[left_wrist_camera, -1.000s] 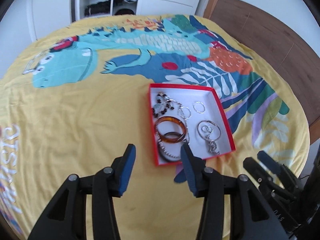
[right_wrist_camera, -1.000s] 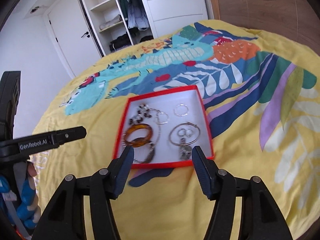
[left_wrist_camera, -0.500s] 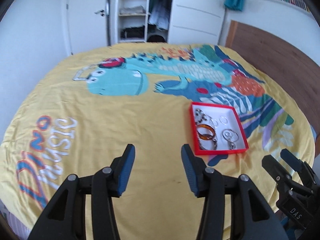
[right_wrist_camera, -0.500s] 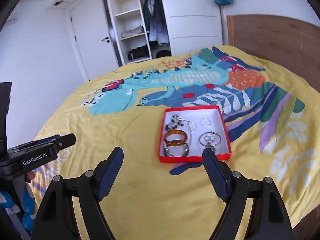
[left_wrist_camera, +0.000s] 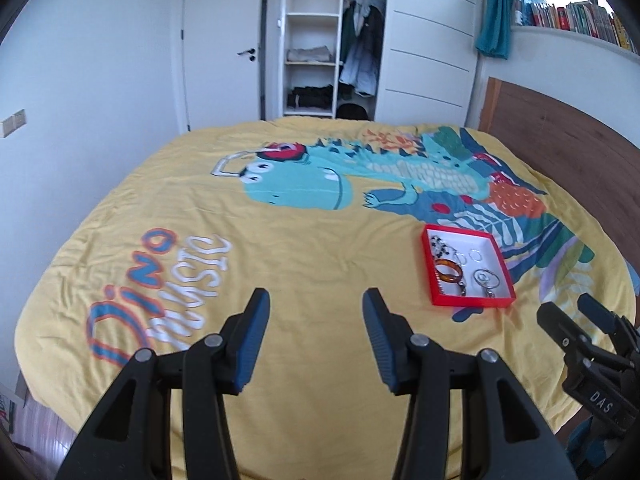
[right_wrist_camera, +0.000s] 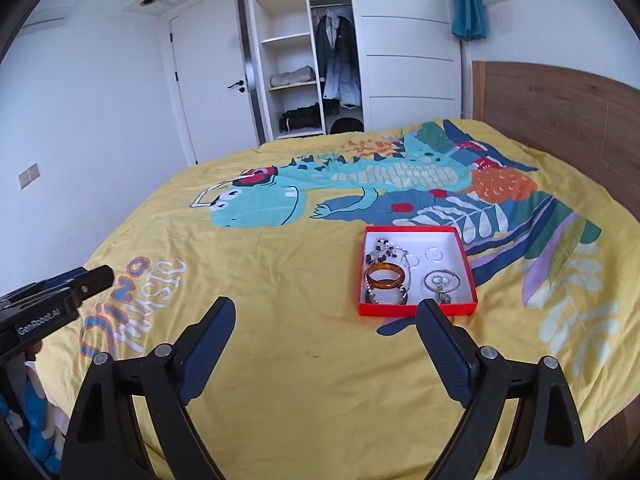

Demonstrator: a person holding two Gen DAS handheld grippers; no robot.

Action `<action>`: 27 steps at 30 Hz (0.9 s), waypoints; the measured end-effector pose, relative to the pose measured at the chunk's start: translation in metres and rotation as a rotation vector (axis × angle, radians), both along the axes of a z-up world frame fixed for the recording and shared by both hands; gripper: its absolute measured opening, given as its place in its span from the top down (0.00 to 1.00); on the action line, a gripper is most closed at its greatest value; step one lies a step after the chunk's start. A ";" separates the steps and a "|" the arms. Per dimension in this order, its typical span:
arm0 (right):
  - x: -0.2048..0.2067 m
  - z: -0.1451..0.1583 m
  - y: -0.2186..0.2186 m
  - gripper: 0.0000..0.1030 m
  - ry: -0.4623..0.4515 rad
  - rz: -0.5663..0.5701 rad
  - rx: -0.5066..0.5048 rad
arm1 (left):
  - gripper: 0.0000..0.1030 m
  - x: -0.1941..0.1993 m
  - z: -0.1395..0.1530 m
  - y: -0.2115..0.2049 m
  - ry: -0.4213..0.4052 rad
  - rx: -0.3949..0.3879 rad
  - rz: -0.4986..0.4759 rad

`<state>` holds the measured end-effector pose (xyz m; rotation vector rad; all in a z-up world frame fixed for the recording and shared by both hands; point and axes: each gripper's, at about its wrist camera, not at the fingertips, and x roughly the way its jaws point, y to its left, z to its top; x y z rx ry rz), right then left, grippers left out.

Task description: Organize jewelry

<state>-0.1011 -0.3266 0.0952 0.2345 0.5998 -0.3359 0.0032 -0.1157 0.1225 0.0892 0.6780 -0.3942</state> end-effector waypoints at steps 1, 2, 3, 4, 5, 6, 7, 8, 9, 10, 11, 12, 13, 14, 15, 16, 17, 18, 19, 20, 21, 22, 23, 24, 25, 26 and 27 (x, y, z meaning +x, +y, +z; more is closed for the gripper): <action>-0.002 0.002 0.005 0.11 -0.005 0.004 -0.006 | 0.55 -0.004 0.002 0.006 -0.008 -0.001 0.005; -0.005 0.004 0.009 0.10 -0.010 0.007 -0.012 | 0.55 -0.007 0.005 0.011 -0.017 -0.001 0.012; -0.007 0.005 0.012 0.08 -0.013 0.010 -0.017 | 0.55 -0.011 0.007 0.017 -0.028 -0.003 0.021; -0.008 0.007 0.014 0.06 -0.015 0.014 -0.021 | 0.55 -0.013 0.009 0.021 -0.033 -0.005 0.025; -0.011 0.009 0.018 0.05 -0.018 0.017 -0.026 | 0.55 -0.016 0.011 0.026 -0.039 -0.006 0.032; -0.013 0.010 0.021 0.04 -0.023 0.020 -0.032 | 0.55 -0.019 0.012 0.030 -0.044 -0.005 0.036; -0.015 0.012 0.024 0.04 -0.026 0.023 -0.036 | 0.55 -0.022 0.013 0.033 -0.053 -0.003 0.040; -0.018 0.013 0.027 0.04 -0.029 0.027 -0.040 | 0.55 -0.025 0.014 0.037 -0.060 -0.002 0.043; -0.020 0.014 0.029 0.04 -0.031 0.028 -0.044 | 0.55 -0.028 0.014 0.040 -0.064 -0.001 0.047; -0.022 0.015 0.031 0.03 -0.033 0.028 -0.048 | 0.55 -0.030 0.014 0.042 -0.066 0.001 0.052; -0.024 0.015 0.033 0.03 -0.035 0.028 -0.052 | 0.55 -0.032 0.014 0.045 -0.069 0.003 0.055; -0.027 0.016 0.035 0.02 -0.039 0.029 -0.056 | 0.55 -0.033 0.015 0.047 -0.071 0.004 0.058; -0.030 0.017 0.036 0.01 -0.044 0.027 -0.060 | 0.55 -0.036 0.015 0.049 -0.076 0.006 0.061; -0.032 0.018 0.037 0.00 -0.047 0.025 -0.063 | 0.55 -0.038 0.016 0.051 -0.080 0.006 0.062; -0.034 0.019 0.038 0.00 -0.050 0.022 -0.067 | 0.55 -0.039 0.016 0.053 -0.083 0.006 0.063; -0.036 0.019 0.038 0.00 -0.053 0.018 -0.071 | 0.55 -0.041 0.016 0.055 -0.087 0.007 0.068; -0.038 0.020 0.038 0.00 -0.056 0.013 -0.073 | 0.55 -0.043 0.017 0.056 -0.091 0.009 0.074; -0.040 0.020 0.038 0.00 -0.058 0.008 -0.076 | 0.55 -0.045 0.017 0.058 -0.094 0.008 0.077; -0.043 0.020 0.038 0.00 -0.061 0.002 -0.078 | 0.54 -0.046 0.018 0.060 -0.096 0.005 0.078; -0.045 0.020 0.037 0.00 -0.063 -0.003 -0.080 | 0.54 -0.048 0.018 0.061 -0.099 0.003 0.081; -0.046 0.020 0.036 0.00 -0.064 -0.008 -0.081 | 0.49 -0.050 0.018 0.063 -0.104 0.004 0.085; -0.047 0.020 0.036 0.00 -0.065 -0.012 -0.082 | 0.47 -0.051 0.019 0.065 -0.110 0.004 0.090; -0.049 0.019 0.035 0.00 -0.067 -0.018 -0.082 | 0.43 -0.053 0.019 0.066 -0.117 0.004 0.092; -0.050 0.019 0.035 0.00 -0.068 -0.022 -0.082 | 0.43 -0.055 0.020 0.067 -0.126 0.007 0.095; -0.051 0.018 0.034 0.00 -0.068 -0.024 -0.082 | 0.42 -0.056 0.020 0.068 -0.130 0.010 0.098; -0.052 0.017 0.034 0.00 -0.067 -0.026 -0.084 | 0.42 -0.057 0.020 0.068 -0.133 0.013 0.100; -0.052 0.017 0.034 0.00 -0.066 -0.028 -0.086 | 0.42 -0.059 0.021 0.069 -0.137 0.014 0.101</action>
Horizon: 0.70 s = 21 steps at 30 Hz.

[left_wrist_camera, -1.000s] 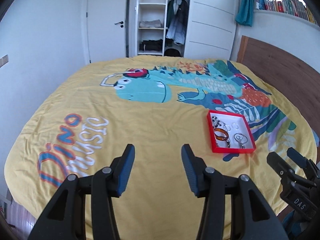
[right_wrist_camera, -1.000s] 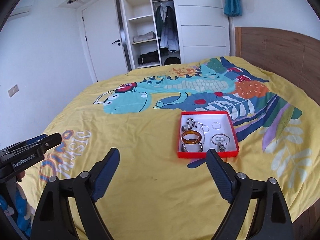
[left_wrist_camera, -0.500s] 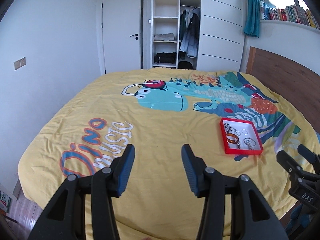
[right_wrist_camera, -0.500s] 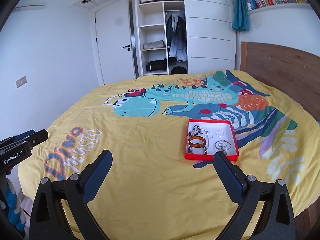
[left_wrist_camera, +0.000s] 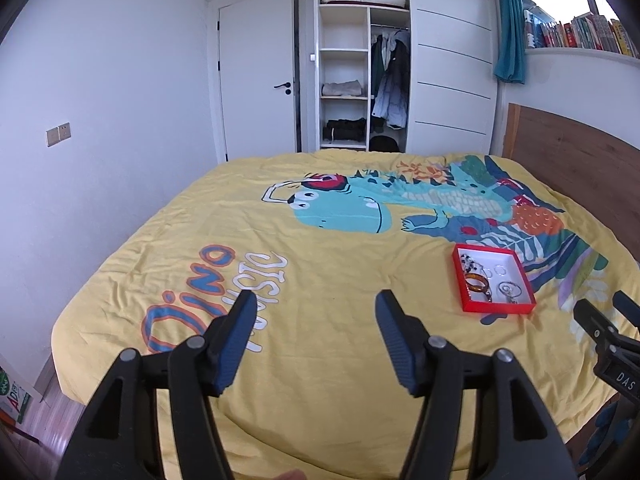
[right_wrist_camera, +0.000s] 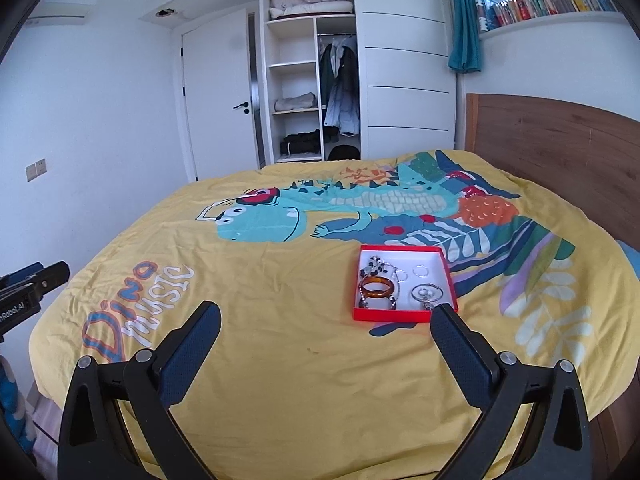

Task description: Organize jewelry

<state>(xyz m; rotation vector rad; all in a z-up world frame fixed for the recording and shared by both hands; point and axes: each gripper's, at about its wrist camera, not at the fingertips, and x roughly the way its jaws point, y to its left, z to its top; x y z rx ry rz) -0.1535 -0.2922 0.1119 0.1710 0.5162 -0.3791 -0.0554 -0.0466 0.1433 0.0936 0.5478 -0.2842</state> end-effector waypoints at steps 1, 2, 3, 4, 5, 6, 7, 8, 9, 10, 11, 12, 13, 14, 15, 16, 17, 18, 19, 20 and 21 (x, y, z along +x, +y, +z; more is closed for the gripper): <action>0.000 0.000 0.001 0.00 0.001 -0.002 -0.003 | 0.42 -0.001 0.000 0.000 -0.002 0.000 0.000; -0.001 -0.001 0.001 0.00 0.002 -0.003 -0.005 | 0.41 -0.002 0.001 0.001 -0.004 0.000 0.000; -0.001 -0.002 0.001 0.00 0.005 -0.004 -0.007 | 0.40 -0.001 0.000 0.000 -0.001 0.000 0.000; -0.001 -0.003 0.002 0.00 0.009 -0.006 -0.008 | 0.40 -0.002 0.000 0.001 -0.003 0.000 0.001; -0.001 -0.003 0.002 0.00 0.011 -0.005 -0.007 | 0.40 -0.001 0.000 0.000 -0.001 0.000 0.001; -0.001 -0.004 0.002 0.00 0.013 -0.007 -0.005 | 0.39 -0.002 0.000 0.001 -0.001 0.000 0.001; -0.001 -0.004 0.002 0.00 0.014 -0.008 -0.006 | 0.39 -0.001 0.001 0.003 0.002 -0.002 0.001; -0.002 -0.004 0.002 0.00 0.015 -0.009 -0.008 | 0.38 0.000 0.001 0.005 0.005 -0.003 0.003; -0.002 -0.004 0.002 0.00 0.017 -0.011 -0.012 | 0.38 0.001 0.001 0.007 0.007 -0.004 0.003; -0.002 -0.004 0.002 0.00 0.017 -0.012 -0.013 | 0.37 0.002 0.000 0.008 0.008 -0.005 0.004; -0.002 -0.004 0.002 0.00 0.018 -0.013 -0.015 | 0.37 0.003 0.000 0.011 0.010 -0.005 0.006; -0.002 -0.004 0.002 0.00 0.020 -0.015 -0.016 | 0.37 0.004 -0.001 0.012 0.012 -0.005 0.008; -0.001 -0.005 0.003 0.00 0.023 -0.016 -0.017 | 0.36 0.005 -0.002 0.014 0.014 -0.004 0.009; -0.001 -0.005 0.003 0.00 0.026 -0.016 -0.019 | 0.36 0.006 -0.003 0.015 0.016 -0.004 0.010; -0.001 -0.007 0.003 0.00 0.031 -0.017 -0.021 | 0.36 0.007 -0.004 0.016 0.018 -0.003 0.011; 0.000 -0.008 0.003 0.00 0.035 -0.017 -0.020 | 0.36 0.007 -0.005 0.017 0.020 -0.001 0.011; 0.000 -0.009 0.003 0.00 0.038 -0.017 -0.019 | 0.36 0.008 -0.007 0.017 0.024 0.001 0.011; 0.000 -0.010 0.003 0.00 0.042 -0.016 -0.018 | 0.36 0.009 -0.008 0.016 0.027 0.002 0.011; 0.000 -0.011 0.003 0.00 0.044 -0.016 -0.019 | 0.35 0.008 -0.009 0.016 0.029 0.003 0.010; 0.000 -0.011 0.003 0.00 0.047 -0.015 -0.020 | 0.35 0.009 -0.010 0.016 0.030 0.004 0.009; 0.000 -0.012 0.004 0.00 0.049 -0.015 -0.020 | 0.35 0.009 -0.011 0.015 0.032 0.006 0.009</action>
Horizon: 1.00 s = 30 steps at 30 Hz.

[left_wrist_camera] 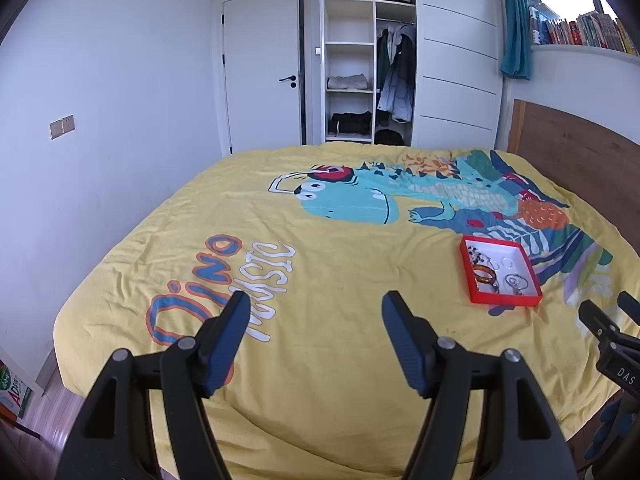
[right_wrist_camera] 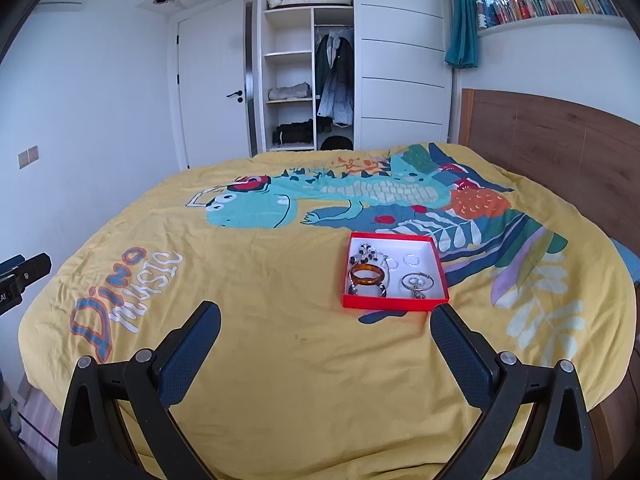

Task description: Organize jewelry

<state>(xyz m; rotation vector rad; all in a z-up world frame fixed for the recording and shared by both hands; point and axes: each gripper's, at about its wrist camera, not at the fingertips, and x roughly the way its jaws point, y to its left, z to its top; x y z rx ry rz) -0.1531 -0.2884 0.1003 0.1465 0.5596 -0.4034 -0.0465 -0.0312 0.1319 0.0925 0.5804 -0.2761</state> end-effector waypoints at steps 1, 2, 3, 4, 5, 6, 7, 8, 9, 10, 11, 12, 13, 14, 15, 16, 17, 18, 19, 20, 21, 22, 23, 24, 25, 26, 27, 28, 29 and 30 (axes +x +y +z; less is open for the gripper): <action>0.000 0.000 -0.001 0.00 0.002 0.001 0.000 | 0.35 0.000 -0.001 -0.001 0.003 0.001 -0.002; 0.001 0.000 0.000 0.00 0.004 0.001 0.000 | 0.35 0.000 -0.002 -0.001 0.004 0.002 -0.004; 0.001 -0.001 0.000 0.00 0.006 0.002 0.000 | 0.35 0.000 -0.003 0.000 0.006 0.003 -0.005; 0.000 -0.002 -0.001 0.00 0.008 0.002 0.000 | 0.35 0.000 -0.004 0.000 0.008 0.003 -0.006; 0.001 -0.003 -0.001 0.00 0.011 0.002 0.001 | 0.35 0.000 -0.005 0.000 0.009 0.003 -0.007; 0.001 -0.003 -0.001 0.00 0.013 0.003 0.002 | 0.35 0.001 -0.005 0.000 0.011 0.004 -0.008; 0.001 -0.004 -0.001 0.00 0.016 0.002 0.003 | 0.35 0.000 -0.006 -0.001 0.014 0.003 -0.009; 0.001 -0.005 -0.001 0.00 0.019 0.002 0.004 | 0.35 0.000 -0.007 -0.001 0.019 0.003 -0.011; 0.001 -0.006 -0.001 0.00 0.021 0.001 0.004 | 0.35 0.001 -0.008 -0.002 0.022 0.003 -0.011; 0.001 -0.007 -0.002 0.00 0.024 0.000 0.006 | 0.35 0.002 -0.009 -0.002 0.026 0.005 -0.011; 0.001 -0.008 -0.002 0.00 0.026 0.000 0.007 | 0.35 0.002 -0.011 -0.002 0.029 0.007 -0.012; 0.001 -0.009 -0.003 0.00 0.028 -0.001 0.009 | 0.35 0.002 -0.012 -0.002 0.031 0.009 -0.013; 0.001 -0.009 -0.005 0.00 0.030 -0.001 0.010 | 0.35 0.003 -0.013 -0.003 0.034 0.011 -0.014; 0.000 -0.010 -0.005 0.00 0.032 -0.003 0.012 | 0.35 0.002 -0.014 -0.003 0.037 0.012 -0.015; 0.000 -0.011 -0.006 0.00 0.033 -0.004 0.014 | 0.35 0.002 -0.015 -0.004 0.039 0.014 -0.016; 0.000 -0.011 -0.006 0.00 0.034 -0.005 0.016 | 0.35 0.002 -0.016 -0.004 0.040 0.016 -0.016; 0.000 -0.012 -0.006 0.00 0.034 -0.006 0.017 | 0.35 0.002 -0.017 -0.005 0.041 0.018 -0.017; 0.000 -0.012 -0.006 0.00 0.035 -0.007 0.017 | 0.35 0.002 -0.017 -0.006 0.042 0.019 -0.018; 0.000 -0.012 -0.007 0.00 0.036 -0.008 0.018 | 0.35 0.002 -0.018 -0.006 0.043 0.020 -0.019; 0.000 -0.012 -0.007 0.00 0.037 -0.009 0.019 | 0.35 0.001 -0.018 -0.006 0.043 0.022 -0.020; 0.000 -0.013 -0.007 0.00 0.038 -0.009 0.020 | 0.35 0.001 -0.019 -0.006 0.045 0.023 -0.020; 0.001 -0.013 -0.007 0.00 0.039 -0.009 0.020 | 0.35 0.002 -0.020 -0.006 0.047 0.023 -0.022; 0.001 -0.013 -0.008 0.00 0.041 -0.010 0.020 | 0.35 0.002 -0.021 -0.006 0.051 0.024 -0.022; 0.001 -0.014 -0.008 0.00 0.042 -0.010 0.021 | 0.35 0.003 -0.022 -0.007 0.053 0.025 -0.023; 0.001 -0.015 -0.009 0.00 0.043 -0.010 0.022 | 0.35 0.003 -0.023 -0.007 0.056 0.026 -0.023; 0.002 -0.015 -0.009 0.00 0.045 -0.012 0.024 | 0.35 0.003 -0.024 -0.007 0.058 0.028 -0.024; 0.002 -0.016 -0.010 0.00 0.046 -0.013 0.024 | 0.35 0.003 -0.025 -0.007 0.060 0.029 -0.025; 0.002 -0.016 -0.010 0.00 0.047 -0.014 0.025 | 0.35 0.004 -0.026 -0.007 0.063 0.030 -0.025; 0.002 -0.017 -0.011 0.00 0.048 -0.014 0.026 | 0.35 0.004 -0.027 -0.008 0.066 0.031 -0.025; 0.002 -0.017 -0.011 0.00 0.049 -0.015 0.027 | 0.35 0.004 -0.028 -0.008 0.070 0.032 -0.026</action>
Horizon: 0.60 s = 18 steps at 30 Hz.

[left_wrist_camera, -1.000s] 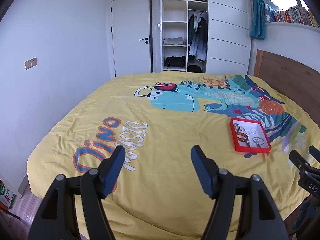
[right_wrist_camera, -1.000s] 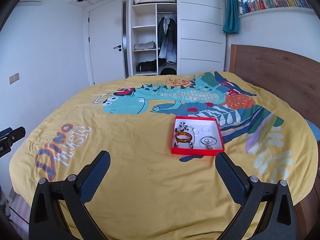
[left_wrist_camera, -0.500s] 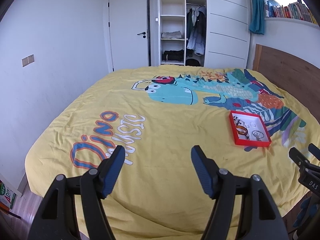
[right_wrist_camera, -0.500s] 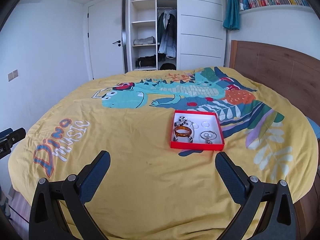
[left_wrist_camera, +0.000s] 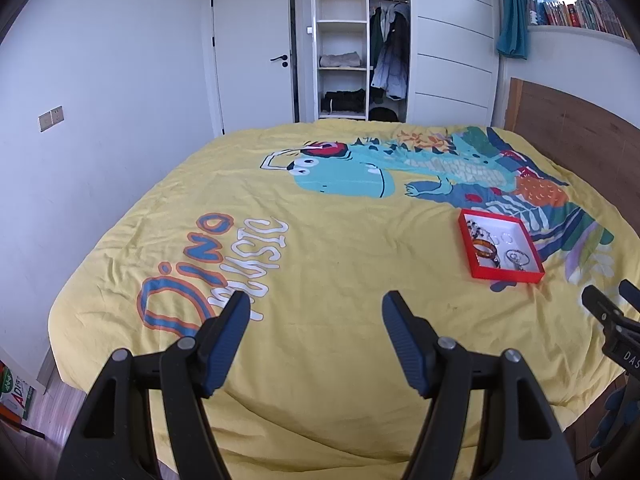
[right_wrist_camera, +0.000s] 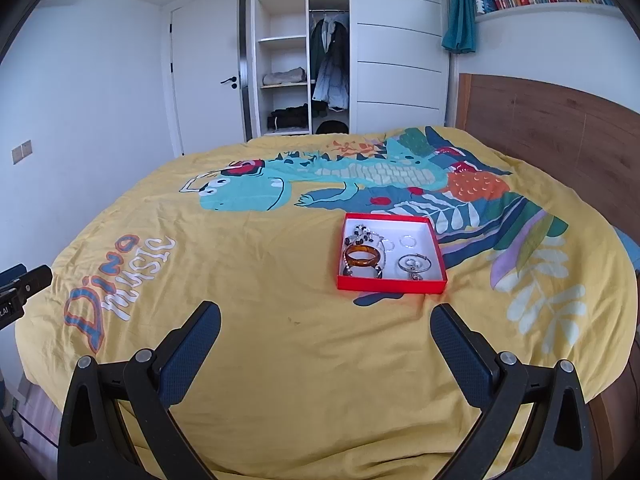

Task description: Organize jewelry

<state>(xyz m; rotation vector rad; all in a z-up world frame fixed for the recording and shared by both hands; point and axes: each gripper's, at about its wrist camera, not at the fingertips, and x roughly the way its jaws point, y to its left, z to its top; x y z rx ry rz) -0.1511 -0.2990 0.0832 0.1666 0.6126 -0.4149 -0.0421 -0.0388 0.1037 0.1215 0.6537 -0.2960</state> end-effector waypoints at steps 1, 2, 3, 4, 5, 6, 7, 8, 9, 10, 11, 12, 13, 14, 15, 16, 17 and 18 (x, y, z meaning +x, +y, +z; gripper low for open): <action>0.000 -0.001 0.000 0.00 0.001 -0.001 0.001 | 0.35 0.000 -0.001 0.000 0.004 0.000 0.000; 0.001 -0.001 0.000 0.00 0.002 -0.001 0.001 | 0.35 0.001 -0.002 0.000 0.007 0.001 0.000; 0.001 -0.002 0.000 0.00 0.004 -0.002 0.002 | 0.35 0.001 -0.004 0.000 0.011 0.001 0.000; 0.001 -0.002 0.000 0.00 0.007 -0.002 0.002 | 0.35 0.001 -0.005 0.001 0.014 0.002 0.000; 0.001 -0.003 0.000 0.00 0.008 -0.003 0.001 | 0.35 0.002 -0.006 0.001 0.017 0.001 -0.001; 0.002 -0.003 0.000 0.00 0.010 -0.003 0.002 | 0.35 0.002 -0.007 0.001 0.021 0.000 -0.001; 0.003 -0.004 0.000 0.00 0.012 -0.003 0.002 | 0.35 0.002 -0.007 0.001 0.023 0.000 -0.001; 0.003 -0.004 0.000 0.00 0.013 -0.002 0.002 | 0.35 0.002 -0.008 0.002 0.025 0.000 -0.001; 0.004 -0.004 0.001 0.00 0.016 -0.001 0.000 | 0.35 0.003 -0.008 0.002 0.025 -0.001 -0.001; 0.004 -0.004 0.001 0.00 0.018 0.000 -0.001 | 0.35 0.003 -0.008 0.002 0.025 -0.001 -0.001; 0.005 -0.005 0.002 0.00 0.020 0.002 -0.002 | 0.35 0.003 -0.009 0.002 0.026 -0.002 -0.001; 0.005 -0.005 0.002 0.00 0.022 0.003 -0.003 | 0.35 0.003 -0.009 0.002 0.027 -0.001 -0.002; 0.006 -0.005 0.002 0.00 0.024 0.004 -0.004 | 0.35 0.003 -0.009 0.002 0.026 0.000 -0.001; 0.006 -0.006 0.003 0.00 0.027 0.006 -0.007 | 0.35 0.003 -0.010 0.002 0.029 0.001 -0.002; 0.007 -0.006 0.003 0.00 0.029 0.006 -0.009 | 0.35 0.003 -0.011 0.002 0.034 0.001 -0.003; 0.007 -0.007 0.004 0.00 0.031 0.007 -0.009 | 0.35 0.003 -0.013 0.001 0.037 0.001 -0.004; 0.007 -0.008 0.004 0.00 0.032 0.007 -0.009 | 0.35 0.003 -0.015 0.000 0.041 0.002 -0.004; 0.008 -0.009 0.003 0.00 0.035 0.007 -0.008 | 0.35 0.003 -0.016 -0.001 0.045 0.002 -0.005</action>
